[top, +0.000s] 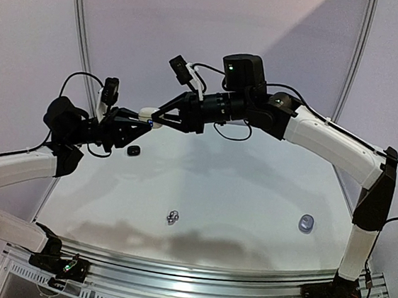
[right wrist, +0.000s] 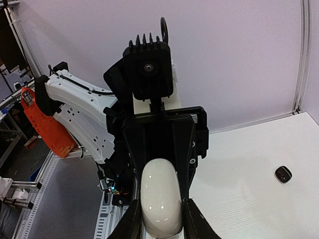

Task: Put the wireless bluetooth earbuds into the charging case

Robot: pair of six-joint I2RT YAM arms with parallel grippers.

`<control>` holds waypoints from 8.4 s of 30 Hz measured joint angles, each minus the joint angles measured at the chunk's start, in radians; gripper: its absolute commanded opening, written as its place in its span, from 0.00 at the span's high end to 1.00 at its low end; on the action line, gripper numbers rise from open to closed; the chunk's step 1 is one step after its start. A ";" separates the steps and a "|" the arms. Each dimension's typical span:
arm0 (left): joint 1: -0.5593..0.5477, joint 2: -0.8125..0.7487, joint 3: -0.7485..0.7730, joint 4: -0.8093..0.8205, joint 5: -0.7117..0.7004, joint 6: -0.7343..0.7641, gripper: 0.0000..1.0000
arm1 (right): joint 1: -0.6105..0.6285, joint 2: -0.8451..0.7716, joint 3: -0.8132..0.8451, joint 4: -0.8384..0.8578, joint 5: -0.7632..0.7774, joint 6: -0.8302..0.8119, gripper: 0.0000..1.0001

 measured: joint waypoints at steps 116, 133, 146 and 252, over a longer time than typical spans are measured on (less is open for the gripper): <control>0.001 -0.079 -0.025 -0.497 -0.619 0.316 0.01 | -0.296 0.661 0.172 -0.024 0.178 0.846 0.38; 0.001 -0.086 -0.058 -0.477 -0.622 0.312 0.01 | -0.380 -0.051 -0.265 -0.715 0.818 0.514 0.01; 0.000 -0.100 -0.083 -0.445 -0.622 0.305 0.01 | -0.500 -0.513 -1.025 -0.800 0.962 0.889 0.15; -0.007 -0.061 0.119 -0.506 -0.141 0.218 1.00 | 0.245 0.016 -0.083 0.007 1.107 -0.769 0.01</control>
